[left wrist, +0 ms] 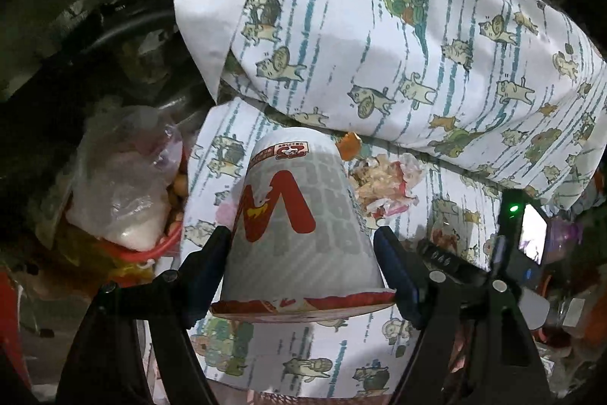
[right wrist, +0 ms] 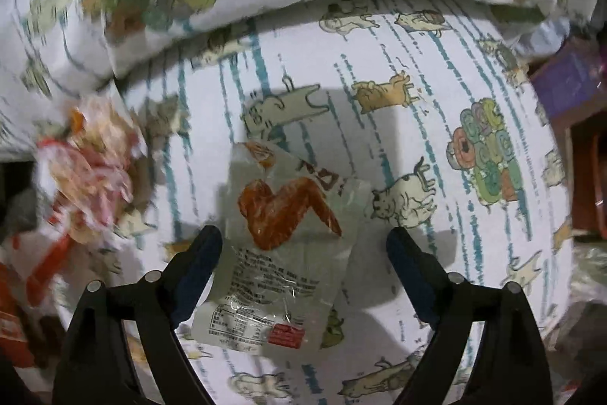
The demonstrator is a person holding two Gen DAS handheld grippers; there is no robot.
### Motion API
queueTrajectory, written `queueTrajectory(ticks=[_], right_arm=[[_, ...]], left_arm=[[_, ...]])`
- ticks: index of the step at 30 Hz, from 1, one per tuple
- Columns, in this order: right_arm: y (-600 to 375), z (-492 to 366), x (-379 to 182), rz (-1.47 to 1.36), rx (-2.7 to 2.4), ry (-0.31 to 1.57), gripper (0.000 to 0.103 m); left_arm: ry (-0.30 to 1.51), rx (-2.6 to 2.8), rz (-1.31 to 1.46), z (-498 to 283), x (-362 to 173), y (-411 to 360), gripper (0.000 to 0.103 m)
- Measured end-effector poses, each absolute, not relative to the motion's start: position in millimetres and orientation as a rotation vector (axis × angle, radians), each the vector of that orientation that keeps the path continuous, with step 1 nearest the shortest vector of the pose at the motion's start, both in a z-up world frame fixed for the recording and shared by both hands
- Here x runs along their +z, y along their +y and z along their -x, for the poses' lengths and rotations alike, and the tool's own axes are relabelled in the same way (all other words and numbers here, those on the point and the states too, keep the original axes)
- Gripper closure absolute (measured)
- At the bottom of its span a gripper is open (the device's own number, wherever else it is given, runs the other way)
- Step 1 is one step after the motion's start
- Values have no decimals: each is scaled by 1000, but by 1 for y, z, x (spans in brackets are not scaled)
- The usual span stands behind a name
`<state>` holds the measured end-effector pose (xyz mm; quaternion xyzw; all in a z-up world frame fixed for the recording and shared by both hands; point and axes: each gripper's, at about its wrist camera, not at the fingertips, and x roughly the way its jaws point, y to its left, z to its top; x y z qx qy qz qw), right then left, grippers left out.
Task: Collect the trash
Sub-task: 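Close the right tool on the clear chicken-wing snack packet, then lift the paper cup with the left tool while the right tool lifts the packet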
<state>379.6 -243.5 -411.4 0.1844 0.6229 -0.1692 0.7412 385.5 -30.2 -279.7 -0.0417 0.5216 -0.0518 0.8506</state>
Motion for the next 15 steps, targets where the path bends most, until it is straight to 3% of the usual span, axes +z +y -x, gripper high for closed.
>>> queueTrajectory(ticks=[6, 8, 11, 15], right_arm=[[-233, -377, -414, -366, -371, 1426, 10], [-235, -375, -413, -358, -348, 1445, 17], [-234, -376, -407, -308, -287, 1444, 41], [-230, -370, -402, -294, -229, 1453, 42]], left_arm=[[1095, -101, 91, -383, -276, -24, 25], [1092, -96, 83, -381, -275, -23, 25], [1094, -89, 86, -380, -275, -21, 25], [1086, -85, 86, -379, -273, -19, 25]])
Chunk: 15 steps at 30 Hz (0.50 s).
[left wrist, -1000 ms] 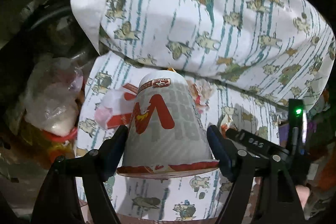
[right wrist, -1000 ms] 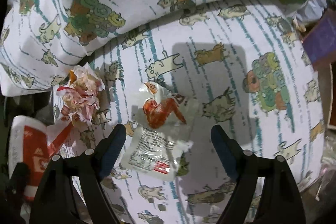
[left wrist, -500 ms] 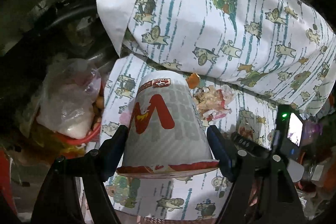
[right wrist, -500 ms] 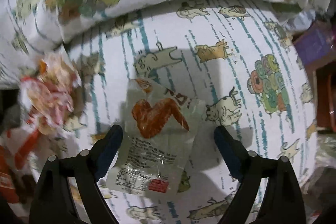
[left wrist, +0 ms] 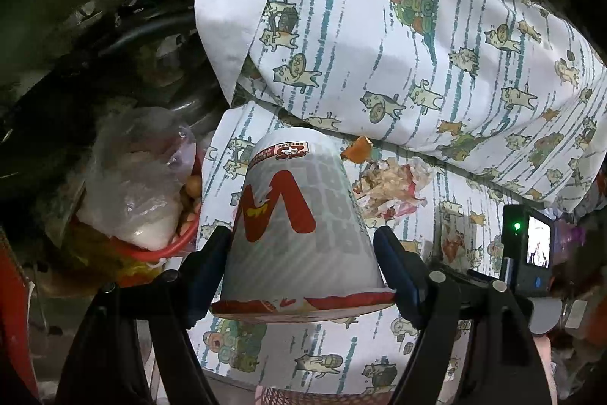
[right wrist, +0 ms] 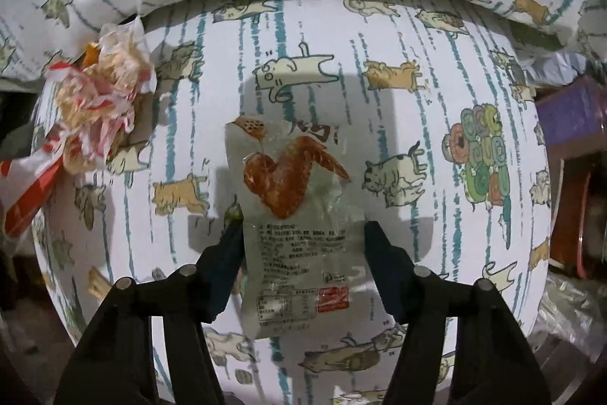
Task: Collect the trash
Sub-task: 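Lift the paper cup with the left tool while the right tool lifts the packet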
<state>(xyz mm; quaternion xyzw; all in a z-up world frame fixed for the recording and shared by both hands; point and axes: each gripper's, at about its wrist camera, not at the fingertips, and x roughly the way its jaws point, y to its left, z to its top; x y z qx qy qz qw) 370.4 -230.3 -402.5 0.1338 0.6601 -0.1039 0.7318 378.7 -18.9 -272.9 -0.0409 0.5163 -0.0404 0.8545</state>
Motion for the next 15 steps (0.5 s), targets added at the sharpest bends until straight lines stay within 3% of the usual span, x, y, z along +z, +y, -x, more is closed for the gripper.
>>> queueTrajectory(ticks=[5, 15], right_arm=[[-255, -354, -389, -367, -157, 1414, 43], [-258, -325, -311, -273, -34, 1160, 43]], left_arm=[[1062, -84, 74, -375, -266, -18, 25], [1016, -92, 117, -369, -247, 3, 25]])
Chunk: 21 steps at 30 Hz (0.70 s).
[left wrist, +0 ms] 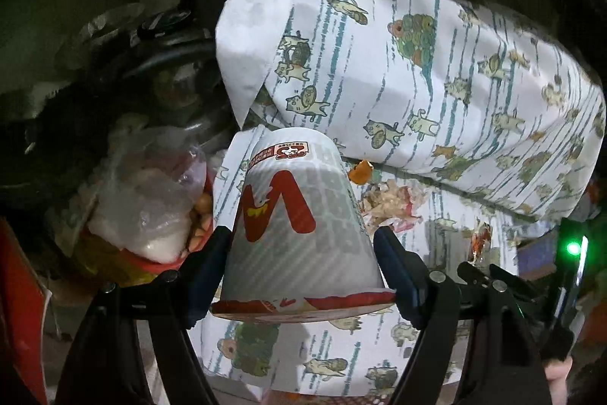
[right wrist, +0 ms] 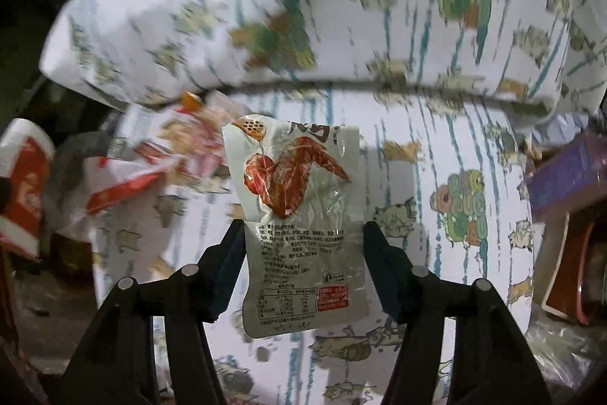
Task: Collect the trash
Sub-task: 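Lift the paper cup with the left tool while the right tool lifts the packet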
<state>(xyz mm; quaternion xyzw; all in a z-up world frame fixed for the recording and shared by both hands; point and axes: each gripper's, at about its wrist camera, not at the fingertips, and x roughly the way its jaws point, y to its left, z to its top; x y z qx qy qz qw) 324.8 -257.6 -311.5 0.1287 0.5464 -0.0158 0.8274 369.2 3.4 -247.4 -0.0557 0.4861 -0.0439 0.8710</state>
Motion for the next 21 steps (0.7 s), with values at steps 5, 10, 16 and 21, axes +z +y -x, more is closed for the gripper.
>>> queueTrajectory(ticks=[5, 10, 16, 21], right_arm=[[-248, -307, -276, -233, 48, 1042, 43], [-225, -296, -270, -273, 110, 994, 42], [-218, -282, -258, -286, 133, 964, 42], [-215, -261, -228, -301, 127, 912, 42]], left_arm=[[980, -106, 93, -363, -239, 2, 25], [924, -111, 43, -349, -228, 0, 25], [877, -95, 55, -324, -210, 5, 25], [816, -107, 73, -285, -178, 5, 25]])
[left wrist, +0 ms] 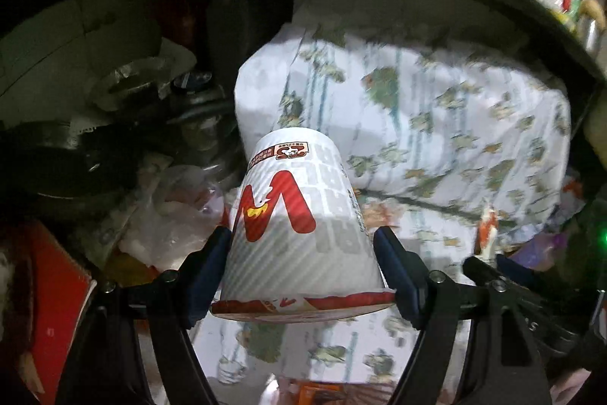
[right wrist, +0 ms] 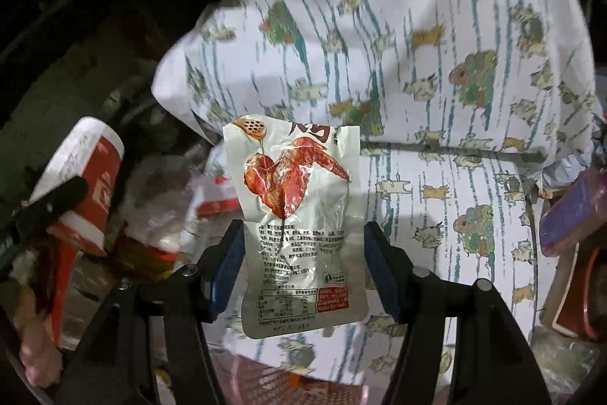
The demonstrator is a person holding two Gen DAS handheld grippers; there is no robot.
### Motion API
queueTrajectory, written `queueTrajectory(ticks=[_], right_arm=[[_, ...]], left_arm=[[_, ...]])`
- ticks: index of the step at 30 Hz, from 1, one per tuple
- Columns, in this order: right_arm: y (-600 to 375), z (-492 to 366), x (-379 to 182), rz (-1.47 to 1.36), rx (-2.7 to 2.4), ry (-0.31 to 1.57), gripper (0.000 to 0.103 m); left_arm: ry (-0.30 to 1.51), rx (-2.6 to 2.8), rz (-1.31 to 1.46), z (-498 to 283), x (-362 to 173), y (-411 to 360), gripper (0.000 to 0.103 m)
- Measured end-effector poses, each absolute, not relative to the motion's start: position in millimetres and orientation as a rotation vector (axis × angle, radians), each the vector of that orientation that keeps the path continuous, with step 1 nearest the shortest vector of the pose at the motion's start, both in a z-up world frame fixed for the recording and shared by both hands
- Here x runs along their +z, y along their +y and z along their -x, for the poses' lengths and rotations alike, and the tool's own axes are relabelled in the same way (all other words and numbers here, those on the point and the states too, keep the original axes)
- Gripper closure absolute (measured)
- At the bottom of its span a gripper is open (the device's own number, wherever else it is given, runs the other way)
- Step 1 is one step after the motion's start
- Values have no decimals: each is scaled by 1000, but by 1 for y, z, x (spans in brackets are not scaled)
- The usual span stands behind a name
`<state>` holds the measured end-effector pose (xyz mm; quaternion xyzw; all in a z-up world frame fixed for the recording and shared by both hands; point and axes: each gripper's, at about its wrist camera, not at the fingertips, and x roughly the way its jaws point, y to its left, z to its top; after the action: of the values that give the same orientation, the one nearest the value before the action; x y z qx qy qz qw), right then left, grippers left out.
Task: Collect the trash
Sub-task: 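Lift the paper cup with the left tool while the right tool lifts the packet, then carry cup and packet over the pink basket and open both tools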
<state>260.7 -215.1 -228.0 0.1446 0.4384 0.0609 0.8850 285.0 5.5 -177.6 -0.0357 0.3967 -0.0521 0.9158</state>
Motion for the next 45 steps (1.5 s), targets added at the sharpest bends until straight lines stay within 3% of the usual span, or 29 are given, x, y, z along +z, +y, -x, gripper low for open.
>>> queueTrajectory(ticks=[10, 17, 32, 45], right_arm=[[-199, -164, -159, -279, 177, 806, 42], [-187, -110, -152, -308, 219, 796, 42], [-181, -99, -259, -321, 178, 1020, 41], [-184, -117, -341, -441, 204, 1279, 41]], left_arm=[[709, -160, 82, -181, -114, 9, 25], [728, -181, 109, -134, -125, 17, 25], [1022, -135, 149, -144, -249, 25, 25], [1235, -128, 196, -163, -323, 28, 25]])
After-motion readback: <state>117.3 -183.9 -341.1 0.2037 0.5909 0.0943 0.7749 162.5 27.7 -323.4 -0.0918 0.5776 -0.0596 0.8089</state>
